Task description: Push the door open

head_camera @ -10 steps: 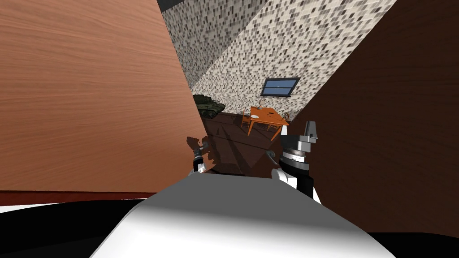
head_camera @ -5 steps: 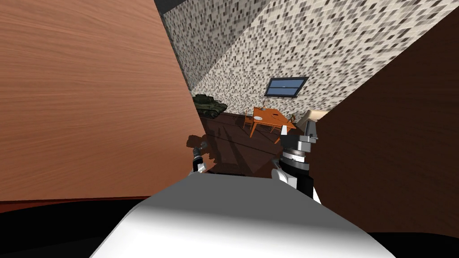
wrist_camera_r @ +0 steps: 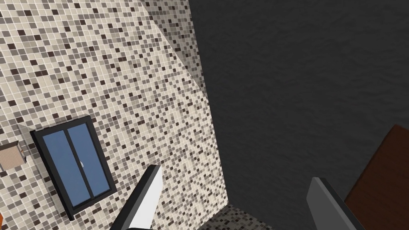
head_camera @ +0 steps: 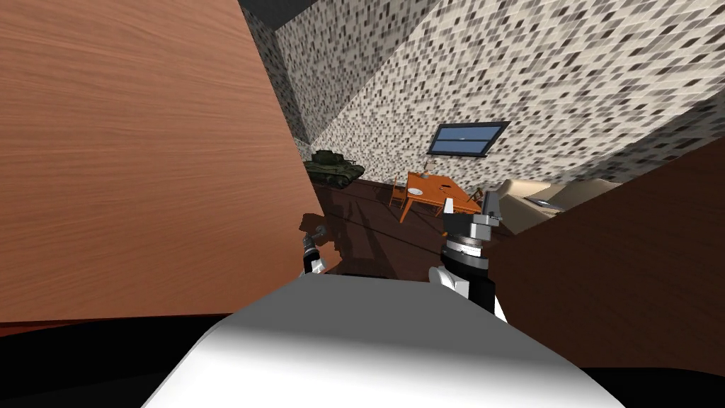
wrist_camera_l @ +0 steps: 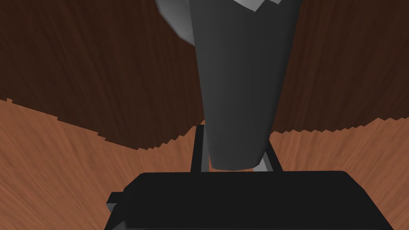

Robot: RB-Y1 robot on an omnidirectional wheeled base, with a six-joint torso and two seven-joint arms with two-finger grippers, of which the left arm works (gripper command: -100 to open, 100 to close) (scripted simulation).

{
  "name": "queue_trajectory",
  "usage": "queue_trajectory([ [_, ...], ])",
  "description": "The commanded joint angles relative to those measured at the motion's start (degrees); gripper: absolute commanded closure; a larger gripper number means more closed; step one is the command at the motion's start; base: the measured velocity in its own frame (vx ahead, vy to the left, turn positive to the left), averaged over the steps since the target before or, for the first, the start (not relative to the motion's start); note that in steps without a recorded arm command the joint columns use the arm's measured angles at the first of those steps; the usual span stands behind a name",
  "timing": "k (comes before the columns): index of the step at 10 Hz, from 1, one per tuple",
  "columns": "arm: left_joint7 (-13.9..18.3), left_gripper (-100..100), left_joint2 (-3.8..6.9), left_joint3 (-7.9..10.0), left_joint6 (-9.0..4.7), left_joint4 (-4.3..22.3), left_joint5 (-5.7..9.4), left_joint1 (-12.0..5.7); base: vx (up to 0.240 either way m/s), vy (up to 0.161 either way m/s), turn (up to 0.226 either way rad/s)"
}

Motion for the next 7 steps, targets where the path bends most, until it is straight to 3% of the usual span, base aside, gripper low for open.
queue_trajectory([
  [1,-0.1,100,-0.78,0.00,0.14,-0.9,0.18,-0.12,0.182,-0.037,0.089],
  [4,-0.4,100,-1.80,0.39,0.21,-1.2,0.57,0.07,0.135,-0.053,0.054],
  [6,-0.9,100,0.17,2.23,-0.04,-1.1,1.47,0.76,0.079,0.008,0.052],
  [7,-0.9,100,0.17,2.23,-0.04,-1.1,1.47,0.76,0.146,0.018,0.023],
])
